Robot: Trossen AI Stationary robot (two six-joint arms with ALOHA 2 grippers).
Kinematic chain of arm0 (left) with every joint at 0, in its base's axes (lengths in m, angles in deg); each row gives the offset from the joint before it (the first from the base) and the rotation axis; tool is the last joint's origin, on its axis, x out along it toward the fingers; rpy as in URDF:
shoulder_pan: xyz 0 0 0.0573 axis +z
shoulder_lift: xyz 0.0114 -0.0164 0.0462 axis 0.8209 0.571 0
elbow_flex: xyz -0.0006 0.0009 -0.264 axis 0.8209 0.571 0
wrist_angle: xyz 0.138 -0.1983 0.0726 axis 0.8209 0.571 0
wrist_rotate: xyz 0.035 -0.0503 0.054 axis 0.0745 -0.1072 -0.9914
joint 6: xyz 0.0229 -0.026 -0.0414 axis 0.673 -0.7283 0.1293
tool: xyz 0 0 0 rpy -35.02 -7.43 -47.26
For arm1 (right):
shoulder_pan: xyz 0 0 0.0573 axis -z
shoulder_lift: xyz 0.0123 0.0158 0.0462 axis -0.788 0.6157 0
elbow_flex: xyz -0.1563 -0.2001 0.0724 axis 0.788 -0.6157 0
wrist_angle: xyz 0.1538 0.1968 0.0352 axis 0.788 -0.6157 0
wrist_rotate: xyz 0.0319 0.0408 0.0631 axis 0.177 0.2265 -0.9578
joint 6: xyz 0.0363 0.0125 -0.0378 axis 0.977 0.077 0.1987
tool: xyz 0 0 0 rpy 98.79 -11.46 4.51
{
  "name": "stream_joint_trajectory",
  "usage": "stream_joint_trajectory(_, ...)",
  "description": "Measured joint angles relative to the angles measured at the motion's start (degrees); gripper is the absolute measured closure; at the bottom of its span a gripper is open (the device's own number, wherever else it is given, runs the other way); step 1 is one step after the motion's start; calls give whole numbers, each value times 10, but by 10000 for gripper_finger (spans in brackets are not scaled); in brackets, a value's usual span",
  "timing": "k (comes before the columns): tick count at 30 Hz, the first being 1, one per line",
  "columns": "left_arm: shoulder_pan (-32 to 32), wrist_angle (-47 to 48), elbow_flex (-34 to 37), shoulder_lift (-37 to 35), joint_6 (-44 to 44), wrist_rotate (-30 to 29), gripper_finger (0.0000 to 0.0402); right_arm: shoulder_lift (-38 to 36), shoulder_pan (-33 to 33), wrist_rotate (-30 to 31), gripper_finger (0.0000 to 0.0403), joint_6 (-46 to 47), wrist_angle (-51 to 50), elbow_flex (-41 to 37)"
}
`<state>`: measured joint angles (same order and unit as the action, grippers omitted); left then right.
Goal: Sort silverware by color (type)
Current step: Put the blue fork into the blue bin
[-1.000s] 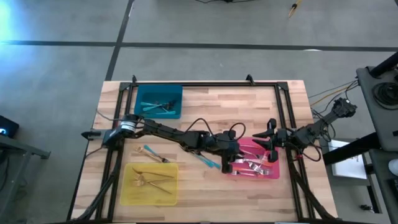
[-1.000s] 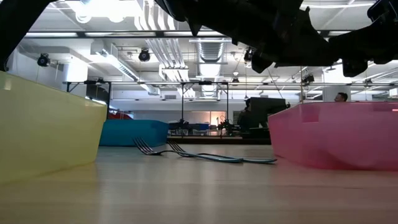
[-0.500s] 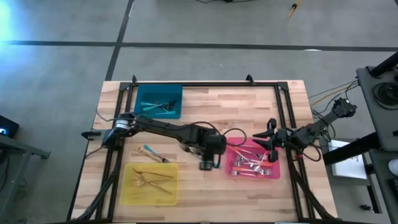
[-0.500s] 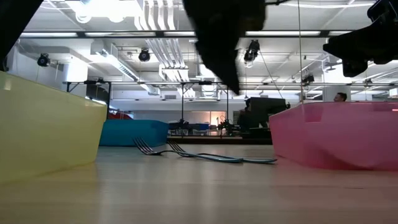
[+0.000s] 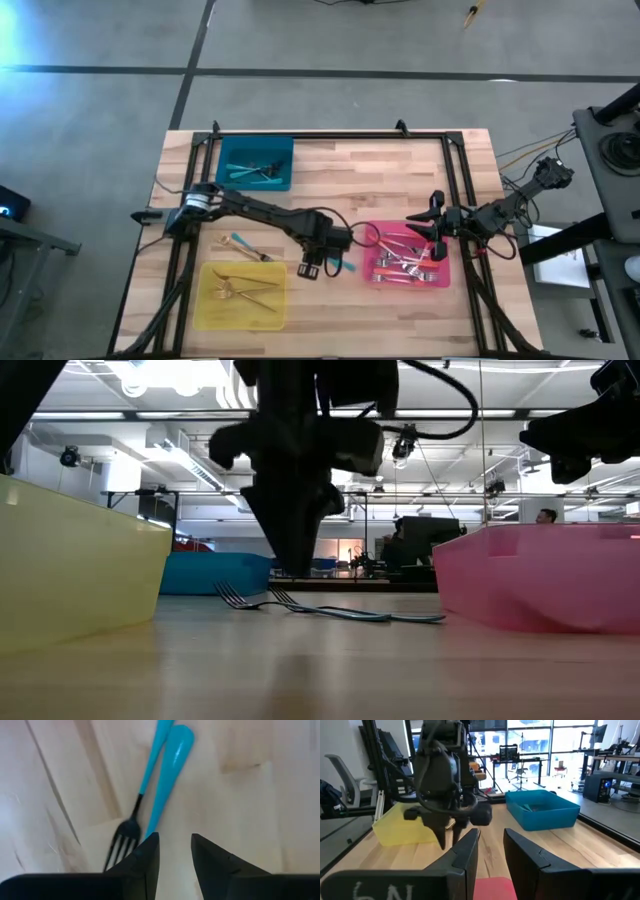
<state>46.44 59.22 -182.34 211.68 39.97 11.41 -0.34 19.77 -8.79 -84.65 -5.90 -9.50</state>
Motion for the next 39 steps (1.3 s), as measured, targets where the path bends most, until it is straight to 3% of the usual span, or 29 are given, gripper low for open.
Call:
stream_joint_trajectory(6, 2, -22, 9, 1, 22, -45, 306, 0, 0, 0, 316, 0, 0, 0)
stream_joint_trajectory(28, 4, -115, 65, 30, 24, -14, 307, 4, 0, 0, 316, 0, -1, 0)
stream_joint_trajectory(31, 4, -115, 65, 39, 18, -11, 322, 5, 0, 0, 316, 0, 0, 0)
stream_joint_trajectory(36, 5, -115, 65, 47, -14, 27, 389, 7, 0, 0, 316, 0, -1, 0)
stream_joint_trajectory(39, 8, -115, 65, 46, -33, 43, 393, 7, 0, 0, 316, 0, 0, 0)
